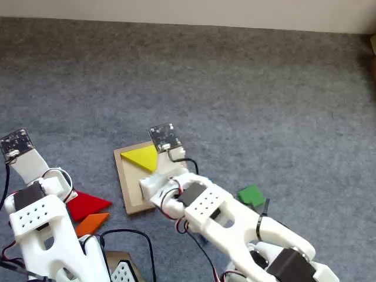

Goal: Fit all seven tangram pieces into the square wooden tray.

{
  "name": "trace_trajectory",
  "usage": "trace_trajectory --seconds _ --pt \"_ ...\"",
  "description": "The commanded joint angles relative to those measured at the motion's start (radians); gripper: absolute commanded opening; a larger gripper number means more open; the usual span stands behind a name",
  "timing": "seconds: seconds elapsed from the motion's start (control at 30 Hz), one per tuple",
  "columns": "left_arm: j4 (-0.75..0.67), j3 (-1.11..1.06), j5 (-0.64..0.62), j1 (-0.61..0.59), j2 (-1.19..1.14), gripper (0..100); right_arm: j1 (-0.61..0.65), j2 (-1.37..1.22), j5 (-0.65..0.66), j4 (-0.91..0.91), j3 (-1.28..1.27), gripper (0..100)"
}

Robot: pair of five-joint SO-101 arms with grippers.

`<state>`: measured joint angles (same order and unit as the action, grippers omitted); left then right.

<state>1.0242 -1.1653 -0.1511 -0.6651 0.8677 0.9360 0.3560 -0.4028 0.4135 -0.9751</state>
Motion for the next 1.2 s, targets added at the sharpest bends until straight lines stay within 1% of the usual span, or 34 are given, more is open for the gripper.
trace_trajectory --seconds 0.0,0.1,0.23,0.33,0.43,0.57,0.7,0.8,0.87,1.03,1.17 --pt "-0.012 0.021 0.002 -0.004 0.021 1 0.056 0.044 -0.044 -0.031 0.051 2.9" --pt "-0.012 0.021 0.002 -0.004 0.021 1 0.107 0.005 -0.043 -0.148 0.041 2.9" --pt "-0.012 0.021 0.002 -0.004 0.021 1 0.134 -0.147 -0.043 -0.162 0.051 2.9" --pt "-0.012 0.021 0.002 -0.004 0.021 1 0.094 -0.231 -0.041 -0.160 0.051 2.9" --pt "-0.012 0.021 0.002 -0.004 0.021 1 0.042 -0.232 -0.032 -0.137 0.045 2.9" --pt "-0.012 0.021 0.002 -0.004 0.021 1 -0.028 -0.194 0.064 -0.028 0.051 2.9" --pt "-0.012 0.021 0.002 -0.004 0.021 1 -0.113 -0.191 0.075 -0.030 0.053 2.9" --pt "-0.012 0.021 0.002 -0.004 0.021 1 -0.171 -0.185 0.146 -0.031 0.058 2.9" --pt "-0.012 0.021 0.002 -0.004 0.021 1 -0.200 -0.186 0.164 -0.031 0.081 2.9" --pt "-0.012 0.021 0.002 -0.004 0.019 1 -0.231 -0.179 0.164 -0.031 0.111 2.9" --pt "-0.012 0.021 0.002 -0.004 0.019 1 -0.197 -0.130 0.164 -0.030 0.105 2.9"
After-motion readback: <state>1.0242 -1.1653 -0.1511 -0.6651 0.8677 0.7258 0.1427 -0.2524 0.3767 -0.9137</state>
